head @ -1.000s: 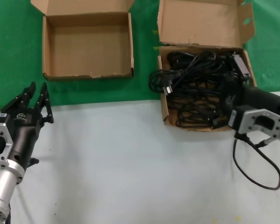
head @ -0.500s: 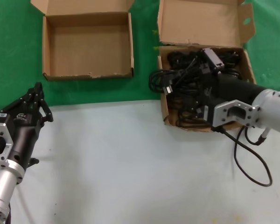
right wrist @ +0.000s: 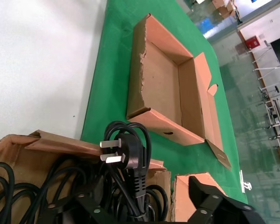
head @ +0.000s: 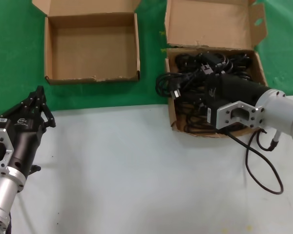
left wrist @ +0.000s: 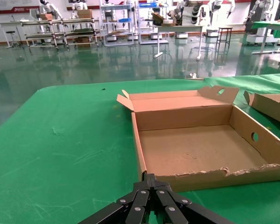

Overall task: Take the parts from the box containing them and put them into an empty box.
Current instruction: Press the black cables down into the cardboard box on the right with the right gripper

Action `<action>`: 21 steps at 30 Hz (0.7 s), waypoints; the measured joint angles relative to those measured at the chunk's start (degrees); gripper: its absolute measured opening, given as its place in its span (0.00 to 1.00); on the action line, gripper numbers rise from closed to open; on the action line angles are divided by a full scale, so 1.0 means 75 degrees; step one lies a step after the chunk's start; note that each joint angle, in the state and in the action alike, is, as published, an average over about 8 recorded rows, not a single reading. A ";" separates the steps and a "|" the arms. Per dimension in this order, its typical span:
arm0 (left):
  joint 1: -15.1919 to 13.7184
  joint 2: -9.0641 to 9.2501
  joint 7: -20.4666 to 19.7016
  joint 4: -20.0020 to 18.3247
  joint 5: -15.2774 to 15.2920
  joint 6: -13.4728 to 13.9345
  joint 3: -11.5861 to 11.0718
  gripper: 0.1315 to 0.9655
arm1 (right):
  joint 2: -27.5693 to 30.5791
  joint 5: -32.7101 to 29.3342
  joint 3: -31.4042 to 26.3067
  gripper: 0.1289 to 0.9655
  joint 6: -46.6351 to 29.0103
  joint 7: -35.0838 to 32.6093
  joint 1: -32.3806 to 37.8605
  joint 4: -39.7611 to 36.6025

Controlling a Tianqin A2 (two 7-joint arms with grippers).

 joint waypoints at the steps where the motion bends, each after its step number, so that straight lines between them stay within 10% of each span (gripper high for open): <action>1: 0.0000 0.0000 0.0000 0.0000 0.0000 0.0000 0.0000 0.02 | -0.0004 0.0013 0.0003 0.73 0.0001 -0.0010 0.0007 -0.0011; 21: 0.0000 0.0000 0.0000 0.0000 0.0000 0.0000 0.0000 0.02 | -0.0016 -0.0089 0.0001 0.23 -0.0069 -0.0030 -0.0086 0.0075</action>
